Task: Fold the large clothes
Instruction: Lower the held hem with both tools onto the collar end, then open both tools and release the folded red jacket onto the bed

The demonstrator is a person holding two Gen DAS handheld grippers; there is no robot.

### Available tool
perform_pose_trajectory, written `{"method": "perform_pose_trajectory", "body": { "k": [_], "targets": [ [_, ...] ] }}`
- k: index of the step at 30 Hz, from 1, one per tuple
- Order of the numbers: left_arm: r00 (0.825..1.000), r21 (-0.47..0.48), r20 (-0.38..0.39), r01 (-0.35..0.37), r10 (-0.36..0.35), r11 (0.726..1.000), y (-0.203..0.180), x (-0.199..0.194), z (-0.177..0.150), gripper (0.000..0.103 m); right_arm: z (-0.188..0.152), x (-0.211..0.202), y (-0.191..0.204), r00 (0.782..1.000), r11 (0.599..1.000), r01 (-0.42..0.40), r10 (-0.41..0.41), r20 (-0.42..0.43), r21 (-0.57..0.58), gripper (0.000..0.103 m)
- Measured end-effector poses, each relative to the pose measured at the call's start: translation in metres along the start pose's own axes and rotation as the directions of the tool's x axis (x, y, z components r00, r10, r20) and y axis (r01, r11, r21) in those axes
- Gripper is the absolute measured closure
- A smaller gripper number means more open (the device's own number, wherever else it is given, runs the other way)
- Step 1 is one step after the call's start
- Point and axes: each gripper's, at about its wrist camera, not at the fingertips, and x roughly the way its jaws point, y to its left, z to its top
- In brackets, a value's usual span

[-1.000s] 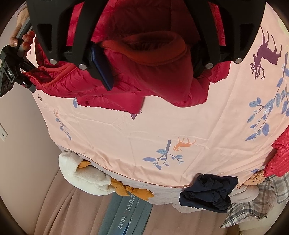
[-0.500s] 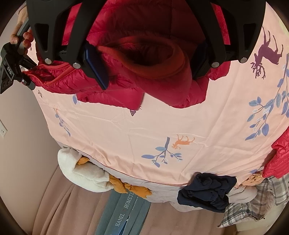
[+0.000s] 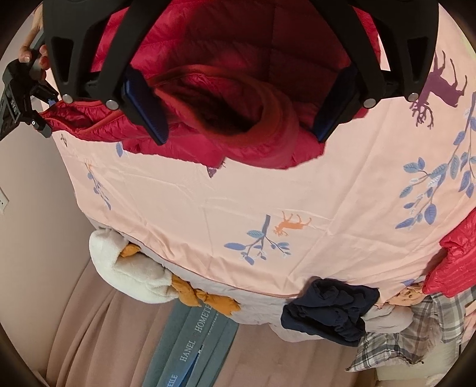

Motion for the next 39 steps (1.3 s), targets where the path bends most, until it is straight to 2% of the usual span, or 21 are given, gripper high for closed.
{"method": "perform_pose_trajectory", "body": {
  "k": [18,23,25,31,35,37,39],
  "targets": [
    [0.993,-0.079,0.087,-0.073,0.079,0.994,0.032,-0.011,0.024,0.003,0.015,-0.019,0.001,0.994,0.998,0.056,-0.053,0.092,-0.027,0.018],
    [0.991,-0.096,0.075,-0.107,0.114,0.990,0.042,-0.008,0.025,0.003,0.011,-0.018,0.006,0.992,0.993,0.094,-0.087,0.086,-0.075,0.018],
    [0.994,-0.097,0.063,-0.085,0.092,0.992,0.043,-0.004,0.023,0.004,0.008,-0.012,0.011,0.991,0.987,0.120,-0.113,0.072,-0.110,0.018],
    [0.999,0.032,-0.013,-0.050,0.051,0.998,0.014,0.016,0.008,0.003,-0.005,0.021,0.031,0.970,0.934,0.241,-0.242,0.030,-0.265,0.018],
    [0.993,0.115,-0.093,-0.063,0.074,0.991,0.000,0.038,-0.006,0.003,-0.021,0.051,0.030,0.928,0.872,0.339,-0.372,-0.030,-0.354,0.018],
    [0.983,0.165,-0.146,-0.088,0.113,0.982,-0.004,0.052,-0.016,0.003,-0.030,0.063,0.024,0.904,0.846,0.369,-0.423,-0.065,-0.385,0.017],
    [0.975,0.190,-0.175,-0.101,0.135,0.977,-0.004,0.063,-0.024,0.003,-0.037,0.068,0.020,0.896,0.837,0.377,-0.438,-0.073,-0.396,0.017]
  ]
}}
